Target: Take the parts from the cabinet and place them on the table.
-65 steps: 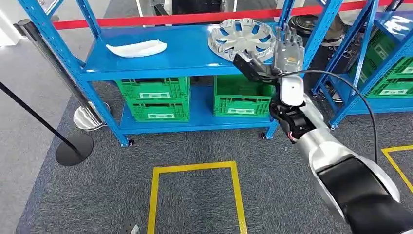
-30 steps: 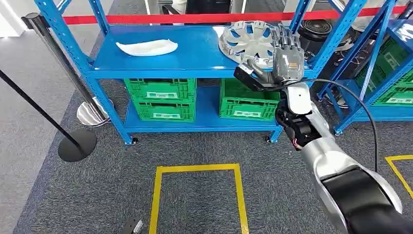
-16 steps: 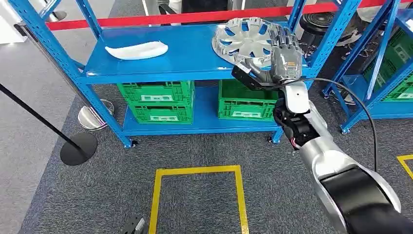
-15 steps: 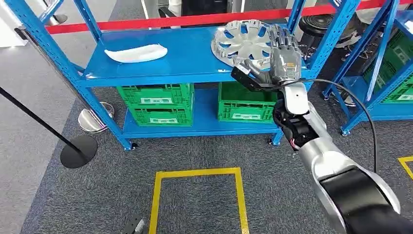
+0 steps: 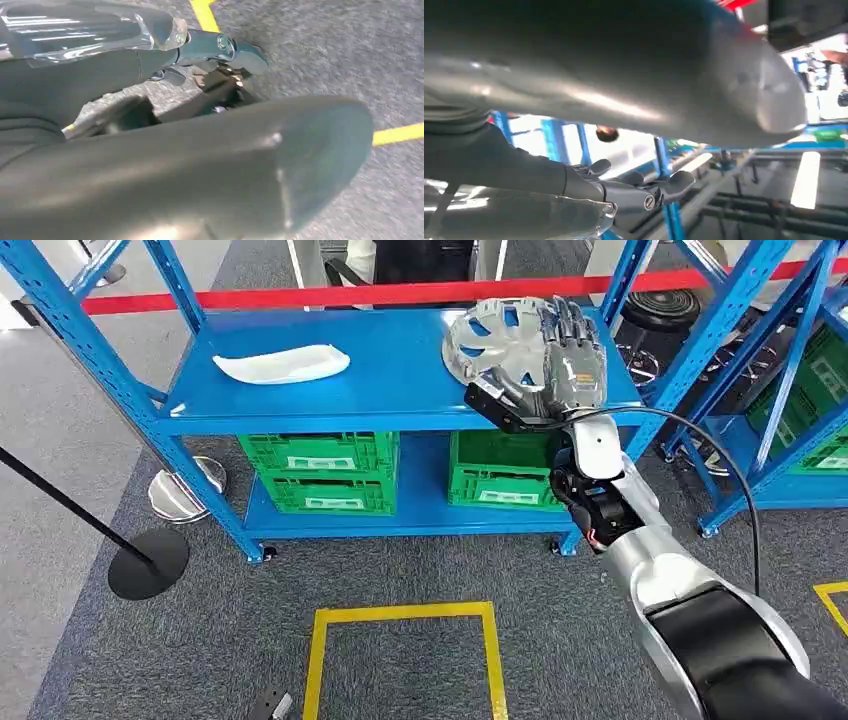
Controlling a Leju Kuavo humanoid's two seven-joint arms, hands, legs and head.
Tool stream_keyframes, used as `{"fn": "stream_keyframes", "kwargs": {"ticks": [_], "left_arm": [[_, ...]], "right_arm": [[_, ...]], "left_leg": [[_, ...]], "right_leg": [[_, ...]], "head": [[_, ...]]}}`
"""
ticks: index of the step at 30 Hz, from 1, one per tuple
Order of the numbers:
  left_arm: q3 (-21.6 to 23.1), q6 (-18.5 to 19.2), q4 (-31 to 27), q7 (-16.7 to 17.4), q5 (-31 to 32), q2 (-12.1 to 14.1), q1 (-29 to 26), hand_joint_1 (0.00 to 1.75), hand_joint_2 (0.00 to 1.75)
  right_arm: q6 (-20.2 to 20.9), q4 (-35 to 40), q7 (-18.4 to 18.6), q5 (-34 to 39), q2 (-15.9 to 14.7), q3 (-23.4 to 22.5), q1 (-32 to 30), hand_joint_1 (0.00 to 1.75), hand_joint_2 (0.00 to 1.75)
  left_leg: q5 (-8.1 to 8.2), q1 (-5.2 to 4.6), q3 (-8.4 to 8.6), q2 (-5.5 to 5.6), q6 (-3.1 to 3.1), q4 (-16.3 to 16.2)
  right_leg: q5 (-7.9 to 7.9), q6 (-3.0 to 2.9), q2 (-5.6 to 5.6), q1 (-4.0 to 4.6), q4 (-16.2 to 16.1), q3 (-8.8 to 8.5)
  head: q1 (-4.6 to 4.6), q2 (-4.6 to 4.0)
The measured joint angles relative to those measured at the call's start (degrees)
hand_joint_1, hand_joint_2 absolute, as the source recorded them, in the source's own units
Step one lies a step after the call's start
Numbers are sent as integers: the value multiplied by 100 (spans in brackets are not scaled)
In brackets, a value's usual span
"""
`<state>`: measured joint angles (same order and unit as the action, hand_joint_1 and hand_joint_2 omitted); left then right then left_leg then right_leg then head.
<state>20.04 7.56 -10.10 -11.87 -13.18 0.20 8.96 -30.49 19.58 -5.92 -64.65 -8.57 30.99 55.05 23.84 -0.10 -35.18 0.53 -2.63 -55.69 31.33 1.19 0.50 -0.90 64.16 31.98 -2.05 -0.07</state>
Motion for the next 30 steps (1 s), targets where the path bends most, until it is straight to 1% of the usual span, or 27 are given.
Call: {"fn": "stream_keyframes", "kwargs": {"ticks": [1,2,3,4,5,6,8,9,10,12,13,14,15,16,17,18,19,20,21,22,23,24,25,26,28,29,30], "left_arm": [[0,2,0,0,0,-20,2,0,0],[0,4,0,0,0,-31,-8,0,0],[0,4,0,0,0,-33,-22,0,0],[0,4,0,0,0,-33,-37,0,0],[0,4,0,0,0,-33,-45,0,0],[0,4,0,0,-2,-33,-46,0,0],[0,4,0,0,-11,-42,-52,0,0],[0,4,4,0,-11,-37,-58,0,0],[0,4,2,0,-13,-35,-52,0,0],[0,4,0,0,-11,-37,-60,0,0],[0,4,0,-2,-11,-33,-52,0,0],[0,4,0,-4,-11,-26,-48,0,0],[0,4,0,-7,-11,-31,-41,0,0],[0,4,0,-9,-11,-33,-39,0,0],[0,4,0,-7,-11,-33,-44,0,0],[0,4,0,-7,-11,-37,-49,0,0],[0,4,0,-9,-15,-37,-53,0,0],[0,4,0,-7,-17,-37,-56,0,0],[0,4,0,-7,-17,-35,-58,0,0],[0,4,0,-7,-18,-35,-58,0,0],[0,4,0,-7,-18,-29,-58,0,0],[0,2,2,-9,-20,0,-56,0,0],[0,2,0,-13,-20,-11,-55,0,0],[0,0,0,-18,-20,-15,-63,0,0],[0,-11,-2,-30,-17,-18,-70,0,0],[-2,-11,-2,-35,-17,-17,-68,0,0],[-4,-9,-2,-42,-17,-17,-59,0,0]], "right_arm": [[0,-2,-7,-9,-2,2,-12,0,0],[0,-7,-7,-9,-2,2,-53,0,0],[0,-9,-4,-9,-4,2,-94,0,0],[0,-9,2,-9,-4,2,-122,0,0],[0,-9,2,-9,-4,4,-135,0,0],[0,-9,11,-9,-4,2,-136,0,0],[0,-13,22,-13,-9,2,-148,0,0],[2,-28,22,-18,-11,4,-167,0,0],[7,-31,24,-17,-4,9,-179,0,0],[7,-31,39,-15,-11,4,-195,0,0],[4,-28,41,-17,-11,0,-175,0,0],[2,-26,44,-17,-13,-2,-158,0,0],[2,-26,44,-17,-11,-2,-141,0,0],[2,-26,44,-20,-2,-2,-138,0,0],[2,-26,44,-20,2,0,-147,0,0],[2,-26,46,-20,2,0,-154,0,0],[2,-26,59,-20,2,0,-162,0,0],[2,-26,72,-20,2,0,-167,0,0],[2,-26,76,-20,2,0,-167,0,0],[2,-26,79,-20,4,0,-164,0,0],[2,-26,79,-20,9,0,-159,0,175],[7,-28,76,-20,13,-2,-156,0,175],[28,-33,76,-30,18,-2,-136,0,175],[39,-33,85,-46,20,-2,-142,0,175],[40,-33,137,-74,24,0,-134,0,175],[33,-33,170,-92,9,-2,-133,0,175],[26,-33,184,-103,7,-2,-123,0,175]], "left_leg": [[38,9,30,5,1,-1],[82,12,68,11,-2,0],[131,16,120,21,2,-2],[178,20,183,31,15,-2],[234,25,258,41,33,-3],[293,29,339,44,56,-6],[423,38,470,48,116,-21],[484,18,507,55,161,-70],[518,15,472,56,200,-62],[536,18,504,50,239,-60],[549,21,494,49,250,-86],[531,26,374,10,275,-271],[570,31,178,-8,309,-617],[689,49,-100,-16,337,-1057],[877,54,-403,-20,356,-1482],[1029,54,-667,-20,370,-1797],[1028,54,-816,-20,365,-1892],[857,52,-839,-20,348,-1752],[516,44,-726,-20,315,-1354],[153,24,-541,-20,261,-846],[-208,-9,-336,-18,183,-313],[-130,-43,-267,-26,130,-188],[16,-63,-246,-21,109,-80],[-67,-72,-175,-15,105,-87],[-68,-79,-145,-8,94,-58],[-91,-17,-54,-24,102,42],[-75,-15,-11,-18,79,59]], "right_leg": [[126,21,0,-1,407,262],[312,50,0,-3,809,547],[453,66,0,-4,1088,785],[433,79,-1,-6,1123,916],[258,79,-3,-8,904,918],[-74,77,-7,-12,483,827],[-882,94,-32,-41,-491,589],[-772,56,-35,-17,-615,587],[-779,-49,-24,6,-586,541],[-782,-128,-16,19,-568,549],[-781,-142,-8,-17,-579,493],[-759,-172,-4,-23,-598,452],[-727,-216,-7,-29,-600,413],[-694,-236,-6,-28,-601,387],[-658,-253,-4,-19,-601,358],[-626,-258,-1,-12,-600,330],[-591,-260,3,-2,-600,289],[-553,-261,9,9,-600,237],[-507,-259,12,26,-602,163],[-461,-257,14,44,-605,90],[-416,-253,13,50,-612,25],[-387,-233,15,54,-623,-7],[-374,-211,26,39,-626,12],[-352,-172,31,38,-624,23],[-317,-103,31,35,-671,-32],[-264,-77,14,31,-626,-25],[-195,-47,5,42,-450,46]], "head": [[11,0],[13,0],[17,0],[24,0],[24,0],[31,0],[39,0],[28,0],[33,0],[20,0],[26,0],[15,0],[-13,0],[-13,0],[-15,0],[-15,0],[-15,0],[-13,0],[-15,0],[-15,0],[-11,0],[13,0],[7,0],[-27,0],[-26,0],[-15,0],[-2,0]]}}
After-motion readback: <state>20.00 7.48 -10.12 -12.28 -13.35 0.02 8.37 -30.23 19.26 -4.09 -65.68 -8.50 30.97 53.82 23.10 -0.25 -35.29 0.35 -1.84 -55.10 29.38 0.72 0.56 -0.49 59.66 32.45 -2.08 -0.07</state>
